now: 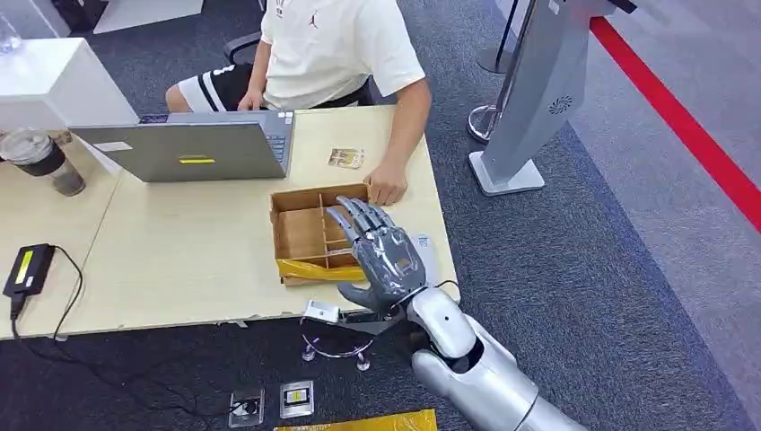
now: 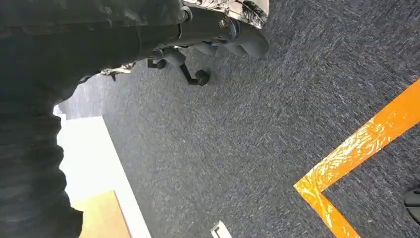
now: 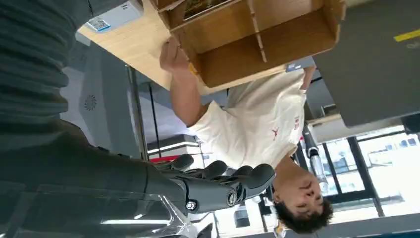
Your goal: Pass the card to the sensor for recognition and then transmit it.
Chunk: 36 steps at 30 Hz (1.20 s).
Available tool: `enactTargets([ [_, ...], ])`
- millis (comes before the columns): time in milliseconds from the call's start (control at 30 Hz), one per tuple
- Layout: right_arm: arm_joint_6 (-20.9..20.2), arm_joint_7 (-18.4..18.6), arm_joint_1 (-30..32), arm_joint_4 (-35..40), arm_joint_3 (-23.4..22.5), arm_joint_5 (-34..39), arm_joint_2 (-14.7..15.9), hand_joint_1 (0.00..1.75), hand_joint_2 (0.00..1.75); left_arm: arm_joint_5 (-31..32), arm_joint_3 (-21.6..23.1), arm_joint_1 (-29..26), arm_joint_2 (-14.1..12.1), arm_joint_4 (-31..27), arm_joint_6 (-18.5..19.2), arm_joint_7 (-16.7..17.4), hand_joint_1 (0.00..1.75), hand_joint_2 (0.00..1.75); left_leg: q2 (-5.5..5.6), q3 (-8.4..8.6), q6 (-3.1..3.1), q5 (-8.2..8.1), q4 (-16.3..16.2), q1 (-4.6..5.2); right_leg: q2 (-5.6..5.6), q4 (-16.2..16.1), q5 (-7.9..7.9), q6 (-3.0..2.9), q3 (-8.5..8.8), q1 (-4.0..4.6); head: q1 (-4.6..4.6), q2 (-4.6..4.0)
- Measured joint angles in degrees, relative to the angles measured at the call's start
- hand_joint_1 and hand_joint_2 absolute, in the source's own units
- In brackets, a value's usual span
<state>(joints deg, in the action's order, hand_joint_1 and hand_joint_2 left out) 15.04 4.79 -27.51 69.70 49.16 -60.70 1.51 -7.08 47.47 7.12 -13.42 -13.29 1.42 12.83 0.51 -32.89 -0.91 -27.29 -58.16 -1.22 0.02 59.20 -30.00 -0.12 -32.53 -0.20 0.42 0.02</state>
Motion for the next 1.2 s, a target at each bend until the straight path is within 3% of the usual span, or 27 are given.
enactTargets([
  [600, -5.6, 1.77, -3.95, -7.41, -0.15, -1.84, -1.95, 0.0, 1.75, 0.24, 0.2, 0.18, 0.02, 0.0, 0.55, -0.35, 0.0, 1.75, 0.0, -0.01, 0.0, 0.0, 0.0, 0.0, 0.0, 0.01, 0.0, 0.0, 0.0, 0.0, 0.0, 0.0],
  [1200, -6.12, 1.73, -5.64, -17.54, 1.16, -3.63, -7.04, 0.0, 1.75, 1.11, 0.22, 0.3, 0.02, 0.0, 0.44, -0.61, 0.0, 1.75, 0.0, -0.01, 0.0, 0.0, 0.0, 0.0, 0.0, 0.01, 0.0, 0.0, 0.0, 0.0, 0.0, 0.0],
])
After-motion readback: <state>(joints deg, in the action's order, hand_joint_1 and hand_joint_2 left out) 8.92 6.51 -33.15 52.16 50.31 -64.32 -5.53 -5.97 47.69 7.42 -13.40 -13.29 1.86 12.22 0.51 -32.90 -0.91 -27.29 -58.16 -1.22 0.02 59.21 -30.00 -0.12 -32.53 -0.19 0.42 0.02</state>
